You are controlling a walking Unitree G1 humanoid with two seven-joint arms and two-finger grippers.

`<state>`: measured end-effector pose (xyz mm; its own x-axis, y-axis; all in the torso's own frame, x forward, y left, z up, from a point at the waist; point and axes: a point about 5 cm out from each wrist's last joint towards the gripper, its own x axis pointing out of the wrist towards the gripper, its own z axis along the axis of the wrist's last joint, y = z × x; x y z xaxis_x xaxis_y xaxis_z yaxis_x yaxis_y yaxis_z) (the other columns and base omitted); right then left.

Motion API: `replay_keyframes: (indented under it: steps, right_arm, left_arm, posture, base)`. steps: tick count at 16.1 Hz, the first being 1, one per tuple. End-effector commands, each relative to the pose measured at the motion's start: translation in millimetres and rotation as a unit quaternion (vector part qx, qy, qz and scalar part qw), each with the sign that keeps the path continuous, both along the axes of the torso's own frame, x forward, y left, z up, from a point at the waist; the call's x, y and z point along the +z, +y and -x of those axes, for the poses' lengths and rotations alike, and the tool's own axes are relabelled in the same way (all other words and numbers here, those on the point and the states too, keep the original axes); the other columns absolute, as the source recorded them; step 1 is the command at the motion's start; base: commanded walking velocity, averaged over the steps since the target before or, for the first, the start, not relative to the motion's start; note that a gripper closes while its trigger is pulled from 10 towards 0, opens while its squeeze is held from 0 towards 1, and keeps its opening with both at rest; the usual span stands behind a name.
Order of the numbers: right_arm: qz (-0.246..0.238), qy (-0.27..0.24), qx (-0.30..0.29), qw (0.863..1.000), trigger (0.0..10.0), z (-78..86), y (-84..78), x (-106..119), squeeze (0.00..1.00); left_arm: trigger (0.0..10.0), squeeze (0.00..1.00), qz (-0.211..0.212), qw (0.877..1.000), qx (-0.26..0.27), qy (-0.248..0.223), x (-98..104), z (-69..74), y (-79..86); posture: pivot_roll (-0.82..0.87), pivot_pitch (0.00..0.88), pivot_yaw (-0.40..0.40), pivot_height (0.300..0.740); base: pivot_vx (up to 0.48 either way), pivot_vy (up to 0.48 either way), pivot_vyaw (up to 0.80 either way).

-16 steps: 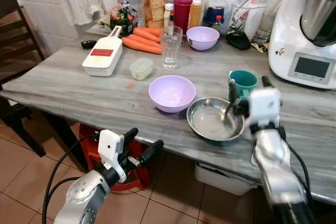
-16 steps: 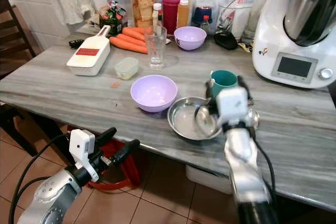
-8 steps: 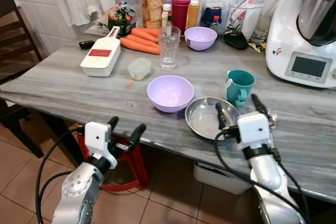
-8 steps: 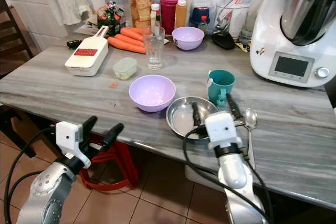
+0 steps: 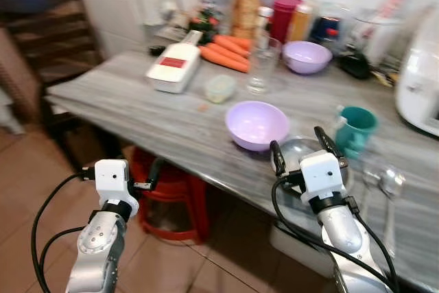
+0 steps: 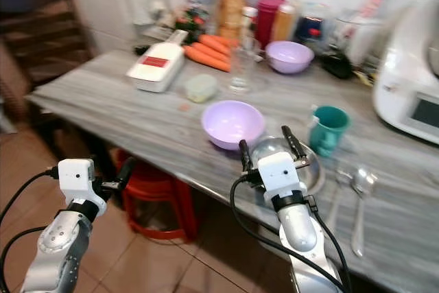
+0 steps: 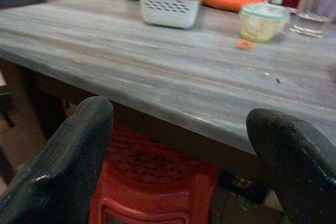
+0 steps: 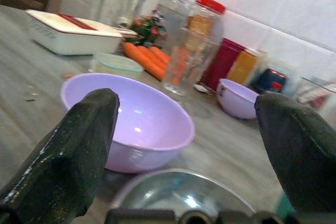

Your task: Setting the table

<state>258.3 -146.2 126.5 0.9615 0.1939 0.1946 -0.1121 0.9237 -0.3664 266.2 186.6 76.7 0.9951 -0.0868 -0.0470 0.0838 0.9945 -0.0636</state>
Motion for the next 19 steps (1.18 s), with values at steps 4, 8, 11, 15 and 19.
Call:
replay_keyframes:
  steps: [4, 8, 11, 15, 19]
  right_arm:
    - [0.009, -0.009, 0.018, 1.0, 10.0, 0.2, 6.0, 6, 0.0]
    - [0.005, -0.008, 0.03, 1.0, 10.0, 0.5, 10.6, 5, 0.0]
    - [-0.004, -0.005, 0.042, 0.999, 10.0, 0.3, 16.9, 4, 0.0]
    - [-0.024, 0.003, 0.045, 0.999, 10.0, -7.7, 17.8, 0, 0.0]
    - [-0.063, 0.041, 0.022, 0.997, 10.0, -19.3, 15.8, -20, 0.0]
  left_arm:
    - [10.0, 0.0, -0.046, 0.997, 0.064, -0.016, 5, -6.8, 13.6]
    - [10.0, 0.0, -0.071, 0.992, 0.1, -0.023, 9, -11.4, 21.9]
    - [10.0, 0.0, -0.081, 0.99, 0.116, -0.021, 7, -11.1, 23.4]
    - [10.0, 0.0, -0.102, 0.986, 0.133, -0.011, -3, -7.7, 28.4]
    - [10.0, 0.0, -0.122, 0.983, 0.137, 0.028, -23, -6.3, 39.7]
  posture:
    - [0.01, 0.0, -0.002, 0.74]
    - [0.01, 0.0, 0.001, 0.74]
    - [0.02, 0.0, -0.007, 0.74]
    - [0.06, 0.0, -0.013, 0.74]
    - [0.08, 0.0, -0.017, 0.74]
  base:
    - [0.0, 0.0, 0.8]
    - [0.0, 0.0, 0.8]
    - [0.0, 0.0, 0.8]
    - [0.0, 0.0, 0.8]
    - [0.0, 0.0, 0.8]
